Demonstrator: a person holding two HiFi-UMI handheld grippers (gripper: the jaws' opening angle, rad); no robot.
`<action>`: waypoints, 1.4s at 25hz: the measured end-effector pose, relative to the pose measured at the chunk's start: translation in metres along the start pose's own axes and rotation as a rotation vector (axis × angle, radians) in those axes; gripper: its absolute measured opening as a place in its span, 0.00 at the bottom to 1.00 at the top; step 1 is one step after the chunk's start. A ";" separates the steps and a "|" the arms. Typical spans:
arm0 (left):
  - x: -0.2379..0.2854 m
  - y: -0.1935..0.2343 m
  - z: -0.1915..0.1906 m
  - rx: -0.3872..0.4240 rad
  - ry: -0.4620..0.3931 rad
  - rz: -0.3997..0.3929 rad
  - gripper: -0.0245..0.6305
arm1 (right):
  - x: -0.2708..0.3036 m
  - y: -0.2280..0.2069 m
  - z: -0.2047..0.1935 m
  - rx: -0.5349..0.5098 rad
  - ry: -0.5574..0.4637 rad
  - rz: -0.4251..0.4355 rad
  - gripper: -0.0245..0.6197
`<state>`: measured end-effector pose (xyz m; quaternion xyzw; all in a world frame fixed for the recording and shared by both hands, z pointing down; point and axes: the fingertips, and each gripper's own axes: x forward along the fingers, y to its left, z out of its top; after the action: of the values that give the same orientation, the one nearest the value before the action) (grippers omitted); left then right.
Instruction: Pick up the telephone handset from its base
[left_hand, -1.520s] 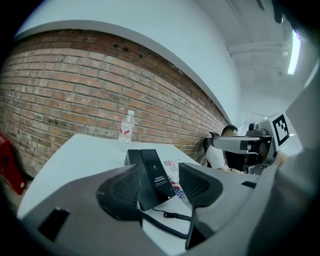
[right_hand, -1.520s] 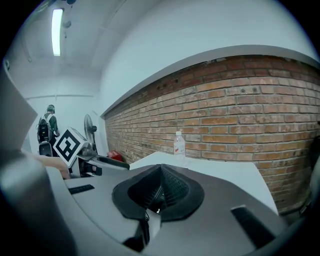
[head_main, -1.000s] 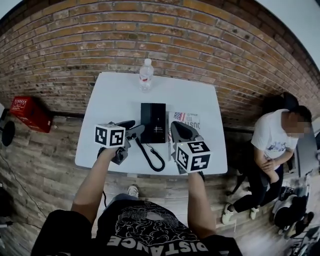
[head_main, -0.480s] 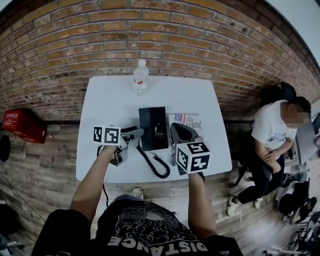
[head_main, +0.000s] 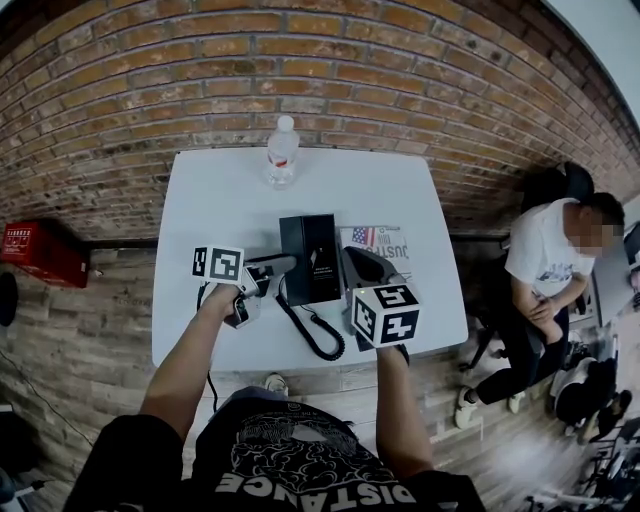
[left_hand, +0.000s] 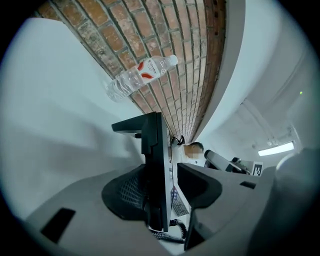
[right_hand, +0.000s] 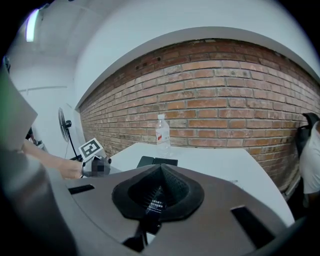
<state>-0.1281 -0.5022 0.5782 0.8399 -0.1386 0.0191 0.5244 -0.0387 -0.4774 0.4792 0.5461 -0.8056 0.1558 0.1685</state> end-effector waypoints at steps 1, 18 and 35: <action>0.002 0.000 0.001 -0.007 0.001 -0.012 0.33 | 0.001 0.000 -0.001 -0.001 0.002 0.001 0.04; 0.001 -0.014 0.002 -0.016 0.003 -0.004 0.15 | -0.011 -0.008 -0.004 0.021 -0.015 -0.005 0.04; -0.024 -0.095 0.005 0.124 -0.143 0.045 0.15 | -0.062 -0.007 0.005 -0.004 -0.065 0.049 0.04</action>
<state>-0.1282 -0.4625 0.4889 0.8666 -0.1931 -0.0203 0.4596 -0.0116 -0.4308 0.4474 0.5305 -0.8243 0.1404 0.1395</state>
